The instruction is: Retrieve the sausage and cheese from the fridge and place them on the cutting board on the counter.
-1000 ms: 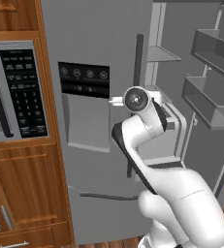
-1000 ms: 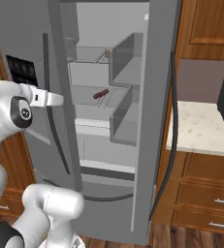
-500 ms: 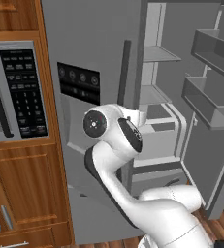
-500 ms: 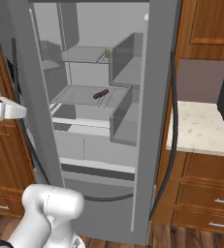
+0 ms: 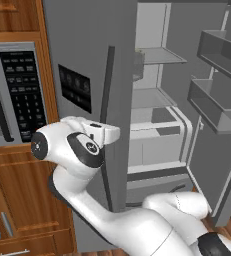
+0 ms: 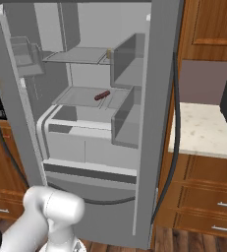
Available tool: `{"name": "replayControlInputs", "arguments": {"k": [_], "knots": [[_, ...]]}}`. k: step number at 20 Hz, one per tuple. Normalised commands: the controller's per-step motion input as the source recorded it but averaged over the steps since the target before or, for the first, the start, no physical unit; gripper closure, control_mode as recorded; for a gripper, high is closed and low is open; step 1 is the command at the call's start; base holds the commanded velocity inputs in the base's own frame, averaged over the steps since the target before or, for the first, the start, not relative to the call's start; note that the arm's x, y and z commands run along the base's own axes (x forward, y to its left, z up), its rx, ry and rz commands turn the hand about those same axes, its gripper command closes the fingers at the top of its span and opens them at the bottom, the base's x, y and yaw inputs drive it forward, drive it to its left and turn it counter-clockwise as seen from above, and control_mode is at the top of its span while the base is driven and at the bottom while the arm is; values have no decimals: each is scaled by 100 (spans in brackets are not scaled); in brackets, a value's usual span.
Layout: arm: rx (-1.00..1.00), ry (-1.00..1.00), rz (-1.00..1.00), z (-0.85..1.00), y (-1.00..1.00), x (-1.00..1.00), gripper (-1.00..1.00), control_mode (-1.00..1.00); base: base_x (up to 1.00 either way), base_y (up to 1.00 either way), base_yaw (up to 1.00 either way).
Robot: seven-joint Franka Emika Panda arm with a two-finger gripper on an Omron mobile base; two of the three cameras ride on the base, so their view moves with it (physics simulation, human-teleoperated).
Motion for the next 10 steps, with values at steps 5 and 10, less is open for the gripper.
{"name": "replayControlInputs", "arguments": {"k": [5, 10], "knots": [[-1, -3, -12, -21, 46, 17, -100, -100, 0, 0, 0], [0, -1, -12, -23, 0, 10, -100, -100, 0, 0, 0]]}}
